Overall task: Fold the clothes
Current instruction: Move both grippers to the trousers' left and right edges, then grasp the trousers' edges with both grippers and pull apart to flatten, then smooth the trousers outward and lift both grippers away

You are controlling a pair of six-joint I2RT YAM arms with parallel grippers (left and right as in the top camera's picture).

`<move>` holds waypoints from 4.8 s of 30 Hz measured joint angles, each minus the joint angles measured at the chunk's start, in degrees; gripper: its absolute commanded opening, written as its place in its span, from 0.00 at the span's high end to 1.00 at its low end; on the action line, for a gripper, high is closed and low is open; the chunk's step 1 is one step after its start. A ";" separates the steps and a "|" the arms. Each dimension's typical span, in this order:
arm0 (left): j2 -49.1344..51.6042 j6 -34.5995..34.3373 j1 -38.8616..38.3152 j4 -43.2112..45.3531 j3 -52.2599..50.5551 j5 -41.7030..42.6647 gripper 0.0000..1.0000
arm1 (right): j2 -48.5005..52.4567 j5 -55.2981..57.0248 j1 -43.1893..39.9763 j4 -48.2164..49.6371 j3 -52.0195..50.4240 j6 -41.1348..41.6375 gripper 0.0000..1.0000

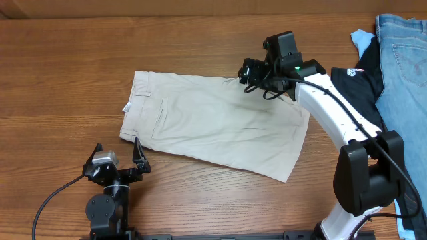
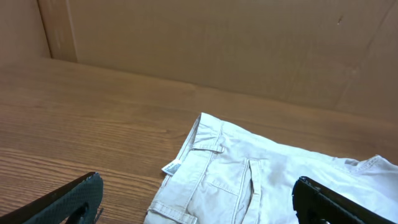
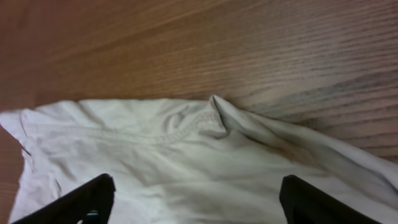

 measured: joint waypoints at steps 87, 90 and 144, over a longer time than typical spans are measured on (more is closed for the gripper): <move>117.02 -1.01 1.49 -17.22 71.06 29.27 0.96 | 3.65 -1.73 -3.37 10.82 -18.69 10.51 0.93; 117.00 -2.36 3.19 -17.18 71.17 28.30 0.96 | 4.46 -2.40 -3.26 14.38 -18.67 10.29 0.92; 107.95 -8.00 12.24 -45.11 72.28 11.21 0.96 | 11.58 -8.41 7.17 -11.61 2.69 -0.83 0.96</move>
